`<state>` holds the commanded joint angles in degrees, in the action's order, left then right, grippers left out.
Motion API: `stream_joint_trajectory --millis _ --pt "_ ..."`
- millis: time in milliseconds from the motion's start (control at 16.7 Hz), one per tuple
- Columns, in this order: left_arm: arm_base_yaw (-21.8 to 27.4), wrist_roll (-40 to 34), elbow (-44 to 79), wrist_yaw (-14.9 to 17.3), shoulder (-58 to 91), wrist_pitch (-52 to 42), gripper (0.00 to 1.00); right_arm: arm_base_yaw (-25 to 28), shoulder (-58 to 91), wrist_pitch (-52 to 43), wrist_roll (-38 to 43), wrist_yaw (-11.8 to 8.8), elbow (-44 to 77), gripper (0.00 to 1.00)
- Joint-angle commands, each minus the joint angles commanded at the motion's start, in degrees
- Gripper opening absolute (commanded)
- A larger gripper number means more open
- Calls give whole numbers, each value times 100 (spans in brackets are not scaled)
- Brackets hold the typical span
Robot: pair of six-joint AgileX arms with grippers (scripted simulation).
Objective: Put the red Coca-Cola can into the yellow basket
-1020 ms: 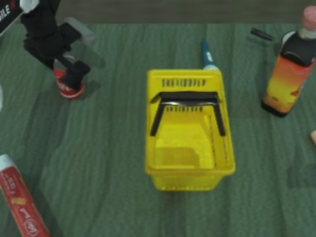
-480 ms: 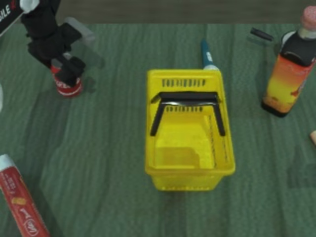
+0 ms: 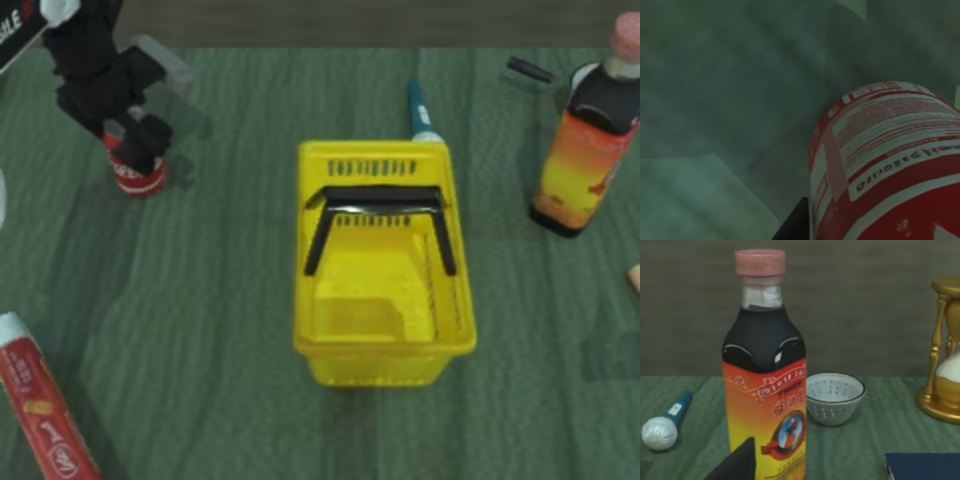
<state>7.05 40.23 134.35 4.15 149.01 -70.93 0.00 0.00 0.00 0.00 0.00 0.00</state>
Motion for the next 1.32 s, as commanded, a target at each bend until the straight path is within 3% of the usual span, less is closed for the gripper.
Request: stream_joint_trajectory --millis 360,600,840,1320 --pt "-5 -14 -42 39 -12 58 0 0 0 0 0 0 0 100" --pt "97 -333 -568 616 -158 896 0 0 0 0 0 0 0 100" --pt "286 -926 -1469 1709 -489 2688 0 0 0 0 0 0 0 100" --pt "757 -2480 -3791 4517 -1654 7662 0 0 0 0 0 0 0 100"
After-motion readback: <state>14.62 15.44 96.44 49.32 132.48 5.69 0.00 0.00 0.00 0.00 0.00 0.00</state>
